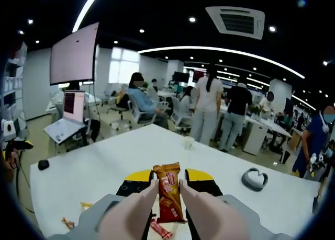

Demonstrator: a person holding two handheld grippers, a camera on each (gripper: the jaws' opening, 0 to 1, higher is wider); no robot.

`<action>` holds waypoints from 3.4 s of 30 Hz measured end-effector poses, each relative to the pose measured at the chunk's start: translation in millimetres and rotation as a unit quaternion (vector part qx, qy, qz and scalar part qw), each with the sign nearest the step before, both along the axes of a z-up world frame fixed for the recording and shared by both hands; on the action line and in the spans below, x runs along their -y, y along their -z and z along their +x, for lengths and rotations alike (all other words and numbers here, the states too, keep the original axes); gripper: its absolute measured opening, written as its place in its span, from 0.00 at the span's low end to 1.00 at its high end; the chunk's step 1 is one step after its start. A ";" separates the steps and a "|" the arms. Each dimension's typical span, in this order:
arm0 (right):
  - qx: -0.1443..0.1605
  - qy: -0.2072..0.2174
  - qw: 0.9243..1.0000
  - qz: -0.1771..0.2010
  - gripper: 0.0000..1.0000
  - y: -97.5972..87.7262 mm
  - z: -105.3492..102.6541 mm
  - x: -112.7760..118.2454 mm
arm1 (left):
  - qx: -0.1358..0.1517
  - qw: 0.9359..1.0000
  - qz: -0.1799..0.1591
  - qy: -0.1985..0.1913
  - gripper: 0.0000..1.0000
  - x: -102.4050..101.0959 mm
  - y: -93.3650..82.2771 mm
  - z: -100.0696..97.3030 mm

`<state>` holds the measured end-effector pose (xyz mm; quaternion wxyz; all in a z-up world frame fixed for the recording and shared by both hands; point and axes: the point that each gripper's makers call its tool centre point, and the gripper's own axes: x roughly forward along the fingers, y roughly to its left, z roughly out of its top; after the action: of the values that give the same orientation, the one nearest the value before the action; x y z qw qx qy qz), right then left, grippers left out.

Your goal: Place the target food into the container with the food tongs after gripping and lifting it, then release it inside without dropping or visibly crushing the food.

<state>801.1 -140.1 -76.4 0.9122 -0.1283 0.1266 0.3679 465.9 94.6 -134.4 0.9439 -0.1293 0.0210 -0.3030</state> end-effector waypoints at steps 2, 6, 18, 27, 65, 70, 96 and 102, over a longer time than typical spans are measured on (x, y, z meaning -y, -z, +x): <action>0.001 -0.004 1.000 -0.005 0.22 2.5 3.3 -3.5 | 0.001 1.000 -0.003 -0.009 0.99 -3.3 -1.0 1.5; 0.003 -0.012 1.000 -0.006 0.22 3.7 7.0 -10.8 | 0.010 1.000 -0.014 -0.019 0.99 -6.8 -8.1 1.2; -0.004 -0.029 0.999 -0.017 0.22 18.6 14.1 -25.1 | -0.001 0.999 -0.017 -0.040 0.99 -16.8 0.8 -8.3; -0.015 -0.030 0.999 -0.001 0.23 20.7 18.6 -31.2 | -0.002 0.999 -0.017 -0.045 0.99 -20.7 -0.2 -8.9; -0.025 -0.012 1.000 -0.011 0.25 42.4 4.9 -6.6 | -0.003 0.999 -0.015 -0.035 0.99 -23.4 -2.8 -5.6; -0.031 -0.005 0.999 -0.003 0.25 43.6 1.8 -6.0 | -0.003 0.999 -0.009 -0.047 0.99 -28.6 -4.8 -3.5; -0.048 -0.027 0.998 -0.021 0.25 71.8 -37.0 -6.4 | -0.001 1.000 -0.007 -0.020 0.99 -22.3 -5.7 -5.5; -0.058 -0.043 0.997 -0.021 0.26 80.1 -55.1 -7.2 | -0.005 1.000 -0.012 -0.013 0.99 -16.6 -1.0 -4.5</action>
<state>746.1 -132.8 -156.4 0.8840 -0.1314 0.1810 0.4106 461.4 111.2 -133.3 0.9461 -0.1420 0.0200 -0.2905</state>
